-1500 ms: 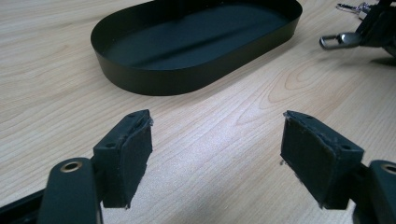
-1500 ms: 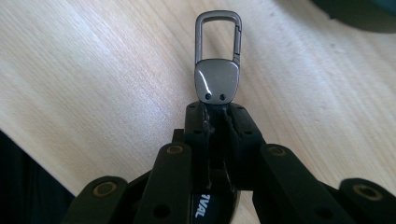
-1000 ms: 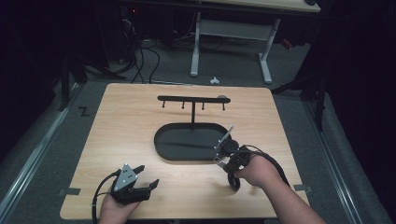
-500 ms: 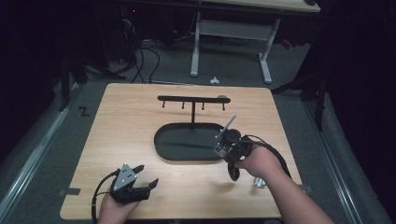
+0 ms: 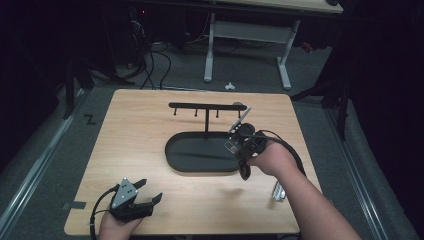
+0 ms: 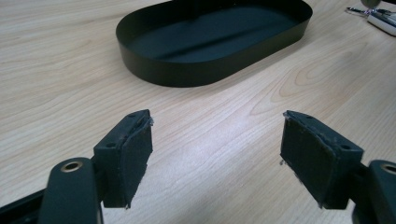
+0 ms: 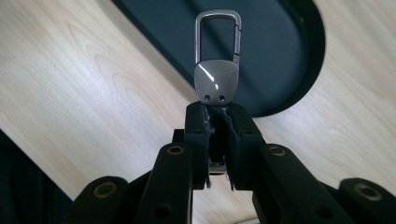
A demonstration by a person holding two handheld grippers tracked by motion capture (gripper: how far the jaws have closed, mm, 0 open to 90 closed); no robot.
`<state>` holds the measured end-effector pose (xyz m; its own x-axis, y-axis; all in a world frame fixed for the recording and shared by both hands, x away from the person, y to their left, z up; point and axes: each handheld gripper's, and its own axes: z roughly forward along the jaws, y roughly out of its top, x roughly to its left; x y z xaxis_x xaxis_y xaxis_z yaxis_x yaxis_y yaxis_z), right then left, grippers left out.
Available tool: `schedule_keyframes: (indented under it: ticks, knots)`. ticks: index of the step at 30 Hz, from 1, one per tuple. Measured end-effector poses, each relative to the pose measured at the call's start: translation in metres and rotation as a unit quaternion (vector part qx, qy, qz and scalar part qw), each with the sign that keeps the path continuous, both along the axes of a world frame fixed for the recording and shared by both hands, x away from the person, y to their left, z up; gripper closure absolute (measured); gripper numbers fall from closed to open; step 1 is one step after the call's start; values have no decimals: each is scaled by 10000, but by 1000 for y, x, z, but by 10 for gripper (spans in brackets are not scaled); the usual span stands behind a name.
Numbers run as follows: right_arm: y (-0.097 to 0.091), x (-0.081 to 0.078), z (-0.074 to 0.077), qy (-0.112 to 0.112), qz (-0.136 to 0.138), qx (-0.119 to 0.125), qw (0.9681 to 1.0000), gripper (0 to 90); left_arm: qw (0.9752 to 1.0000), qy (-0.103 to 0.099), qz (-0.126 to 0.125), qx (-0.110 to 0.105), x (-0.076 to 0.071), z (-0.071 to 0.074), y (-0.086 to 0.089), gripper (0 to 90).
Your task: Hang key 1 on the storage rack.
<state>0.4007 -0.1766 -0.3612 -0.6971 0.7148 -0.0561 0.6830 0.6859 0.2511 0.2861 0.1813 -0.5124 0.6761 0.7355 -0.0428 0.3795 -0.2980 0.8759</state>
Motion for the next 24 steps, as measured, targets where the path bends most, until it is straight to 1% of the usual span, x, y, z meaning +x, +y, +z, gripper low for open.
schedule_keyframes:
  ticks: [3,10,13,14,15,20,21,24]
  knots:
    - [1,5,4,-39,-5,21,10000,807,10000,6,34,28,-2,-1,3,254]
    - [1,16,9,-97,-46,90,9999,807,9999,26,117,6,-5,-1,10,254]
    - [1,20,12,-142,-80,110,9998,807,9999,1,136,23,-5,-1,10,254]
    - [2,20,13,-133,-145,114,9997,807,9999,26,114,39,-5,0,10,253]
    - [1,22,15,-189,-50,118,9997,808,9999,4,130,34,-5,-1,9,253]
    - [5,27,22,-282,-86,205,9994,807,9999,-6,108,47,-4,-1,8,253]
    - [5,28,23,-303,-49,210,9993,807,9999,-5,104,45,-4,-1,8,253]
    - [7,31,27,-344,-104,220,9991,807,9999,1,91,46,-4,-1,7,253]
